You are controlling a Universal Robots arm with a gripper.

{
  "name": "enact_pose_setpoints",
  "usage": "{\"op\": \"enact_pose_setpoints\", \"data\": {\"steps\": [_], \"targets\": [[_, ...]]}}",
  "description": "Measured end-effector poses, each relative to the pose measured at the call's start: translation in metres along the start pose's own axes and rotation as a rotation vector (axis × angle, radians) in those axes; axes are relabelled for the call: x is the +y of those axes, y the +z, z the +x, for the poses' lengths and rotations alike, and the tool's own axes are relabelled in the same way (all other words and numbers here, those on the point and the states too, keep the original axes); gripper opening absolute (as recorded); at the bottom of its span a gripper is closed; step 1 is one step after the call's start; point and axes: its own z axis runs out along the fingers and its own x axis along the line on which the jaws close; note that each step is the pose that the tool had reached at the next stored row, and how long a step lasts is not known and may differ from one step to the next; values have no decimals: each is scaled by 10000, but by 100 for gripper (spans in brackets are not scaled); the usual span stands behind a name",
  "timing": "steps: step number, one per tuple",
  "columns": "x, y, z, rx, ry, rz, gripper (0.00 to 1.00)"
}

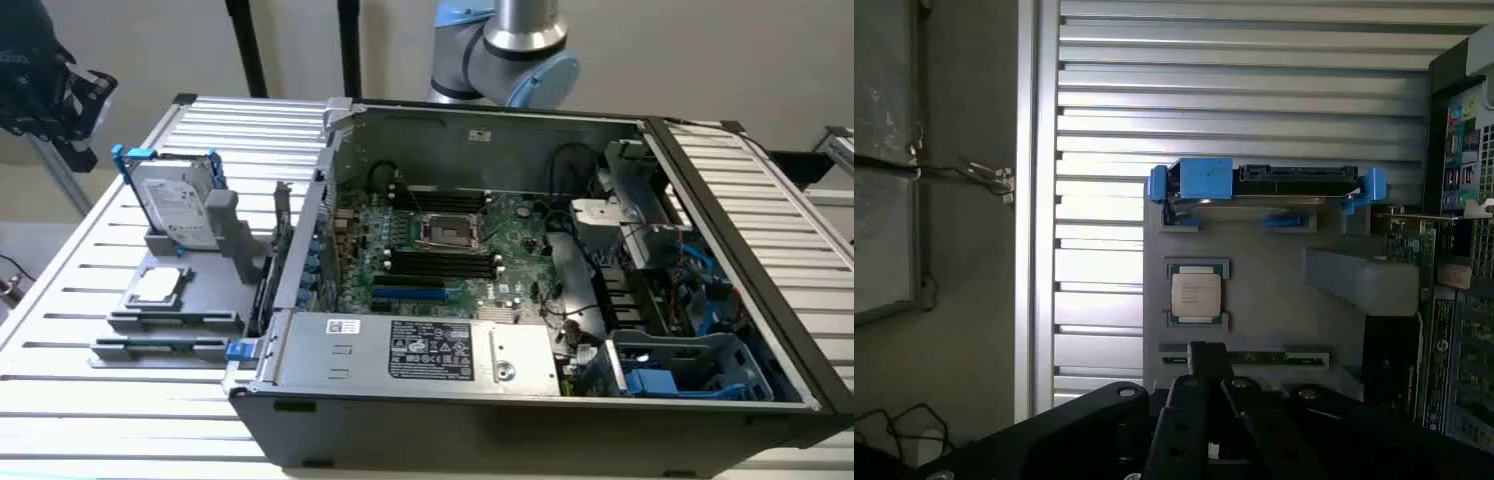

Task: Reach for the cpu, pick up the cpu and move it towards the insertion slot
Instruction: 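Pick up the cpu and move it towards the insertion slot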

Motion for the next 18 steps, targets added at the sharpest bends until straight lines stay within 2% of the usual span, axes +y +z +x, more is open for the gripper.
{"op": "enact_pose_setpoints", "data": {"steps": [14,15,16,18], "targets": [[0,0,0,7,0,0,12],[0,0,0,7,0,-1,18],[0,0,0,7,0,0,18],[0,0,0,8,0,0,30]]}}
